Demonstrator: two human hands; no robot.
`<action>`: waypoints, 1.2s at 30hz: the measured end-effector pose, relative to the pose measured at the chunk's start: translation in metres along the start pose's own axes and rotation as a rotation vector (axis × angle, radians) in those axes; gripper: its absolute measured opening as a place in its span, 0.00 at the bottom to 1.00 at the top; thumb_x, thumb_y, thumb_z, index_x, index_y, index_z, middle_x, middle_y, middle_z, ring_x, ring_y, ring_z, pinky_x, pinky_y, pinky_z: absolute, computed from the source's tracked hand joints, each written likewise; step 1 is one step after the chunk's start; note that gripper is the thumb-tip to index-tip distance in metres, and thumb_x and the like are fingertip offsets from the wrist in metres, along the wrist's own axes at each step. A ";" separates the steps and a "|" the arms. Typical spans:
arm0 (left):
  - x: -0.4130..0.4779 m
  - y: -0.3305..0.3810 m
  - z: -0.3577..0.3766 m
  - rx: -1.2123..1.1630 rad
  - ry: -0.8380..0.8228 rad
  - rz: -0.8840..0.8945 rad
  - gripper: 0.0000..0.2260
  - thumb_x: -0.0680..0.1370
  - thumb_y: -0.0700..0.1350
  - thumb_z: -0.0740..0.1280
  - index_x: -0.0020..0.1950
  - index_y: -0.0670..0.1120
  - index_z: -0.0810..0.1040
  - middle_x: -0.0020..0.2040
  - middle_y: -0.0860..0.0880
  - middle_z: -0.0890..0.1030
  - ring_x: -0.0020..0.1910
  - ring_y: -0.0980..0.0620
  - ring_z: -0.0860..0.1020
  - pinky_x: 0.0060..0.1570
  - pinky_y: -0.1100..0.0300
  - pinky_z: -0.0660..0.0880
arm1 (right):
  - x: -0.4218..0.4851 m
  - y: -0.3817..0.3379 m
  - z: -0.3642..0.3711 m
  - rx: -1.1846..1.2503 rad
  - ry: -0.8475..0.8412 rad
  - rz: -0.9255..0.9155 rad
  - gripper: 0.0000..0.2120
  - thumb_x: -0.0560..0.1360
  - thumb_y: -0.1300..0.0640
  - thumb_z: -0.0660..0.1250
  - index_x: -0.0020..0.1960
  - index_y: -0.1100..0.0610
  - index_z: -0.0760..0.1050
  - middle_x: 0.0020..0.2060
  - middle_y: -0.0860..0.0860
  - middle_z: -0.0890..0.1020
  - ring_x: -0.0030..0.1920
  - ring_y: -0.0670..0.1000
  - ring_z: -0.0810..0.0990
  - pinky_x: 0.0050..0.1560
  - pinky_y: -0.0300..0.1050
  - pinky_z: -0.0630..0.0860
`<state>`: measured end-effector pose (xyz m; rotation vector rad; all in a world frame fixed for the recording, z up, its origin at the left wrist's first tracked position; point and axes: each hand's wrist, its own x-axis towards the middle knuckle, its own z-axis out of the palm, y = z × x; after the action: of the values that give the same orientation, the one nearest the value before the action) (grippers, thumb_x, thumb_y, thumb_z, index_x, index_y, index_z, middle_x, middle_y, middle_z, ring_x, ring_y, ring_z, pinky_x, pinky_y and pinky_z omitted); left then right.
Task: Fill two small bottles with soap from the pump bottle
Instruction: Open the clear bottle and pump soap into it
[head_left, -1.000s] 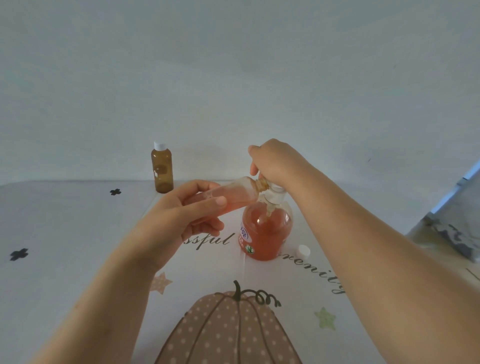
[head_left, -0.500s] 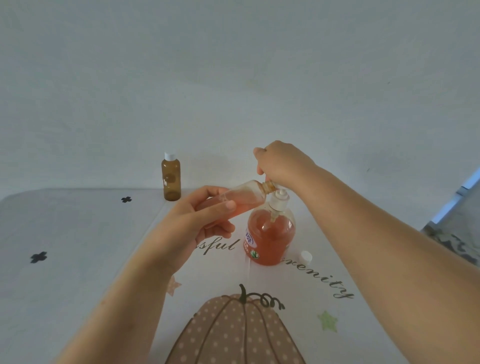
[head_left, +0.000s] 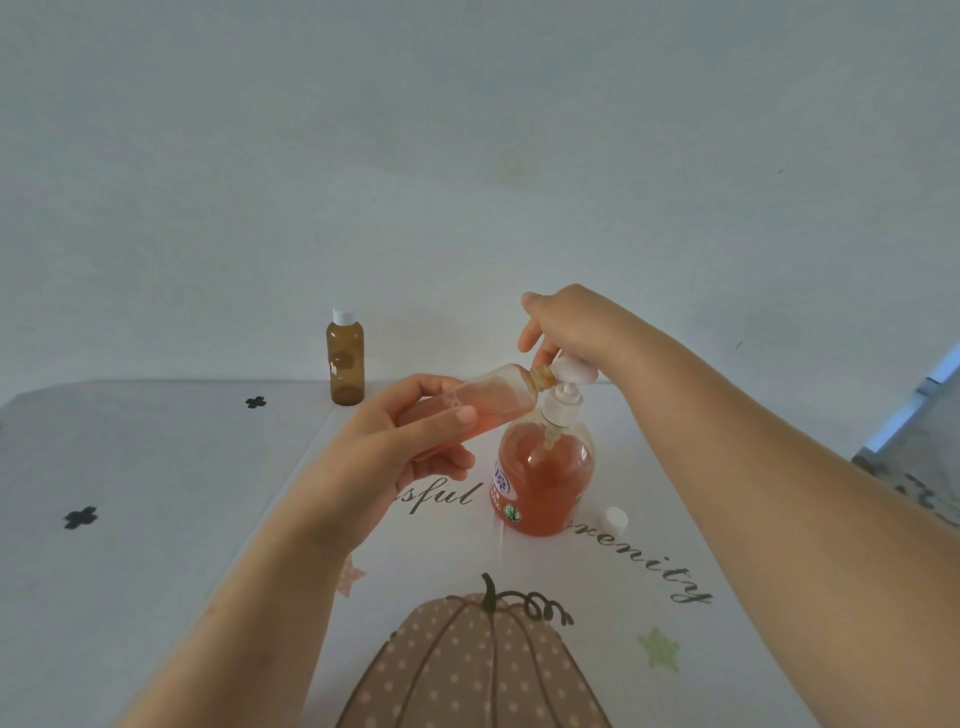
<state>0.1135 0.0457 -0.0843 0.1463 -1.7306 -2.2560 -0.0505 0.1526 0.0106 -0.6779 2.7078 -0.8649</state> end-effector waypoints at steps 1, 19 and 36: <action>0.000 0.000 0.000 0.003 -0.001 0.002 0.19 0.69 0.44 0.74 0.57 0.39 0.79 0.45 0.44 0.83 0.37 0.48 0.80 0.40 0.58 0.80 | 0.001 0.001 0.000 -0.004 0.013 -0.008 0.21 0.85 0.51 0.54 0.60 0.64 0.80 0.33 0.51 0.77 0.31 0.48 0.73 0.33 0.40 0.71; 0.001 -0.005 -0.008 0.073 0.008 -0.023 0.15 0.70 0.44 0.75 0.54 0.41 0.80 0.42 0.47 0.83 0.37 0.48 0.81 0.41 0.58 0.79 | 0.008 0.010 0.025 -0.236 0.091 0.067 0.18 0.83 0.56 0.51 0.59 0.58 0.79 0.54 0.56 0.83 0.52 0.58 0.80 0.53 0.48 0.74; 0.000 0.001 -0.004 0.051 0.020 0.020 0.15 0.69 0.43 0.74 0.55 0.41 0.80 0.43 0.44 0.83 0.38 0.47 0.81 0.40 0.59 0.79 | -0.001 0.000 0.013 -0.288 0.125 0.024 0.15 0.82 0.60 0.50 0.55 0.59 0.76 0.43 0.51 0.80 0.36 0.51 0.75 0.37 0.44 0.68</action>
<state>0.1148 0.0415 -0.0850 0.1610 -1.7723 -2.1894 -0.0449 0.1467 0.0002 -0.6631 2.9801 -0.5320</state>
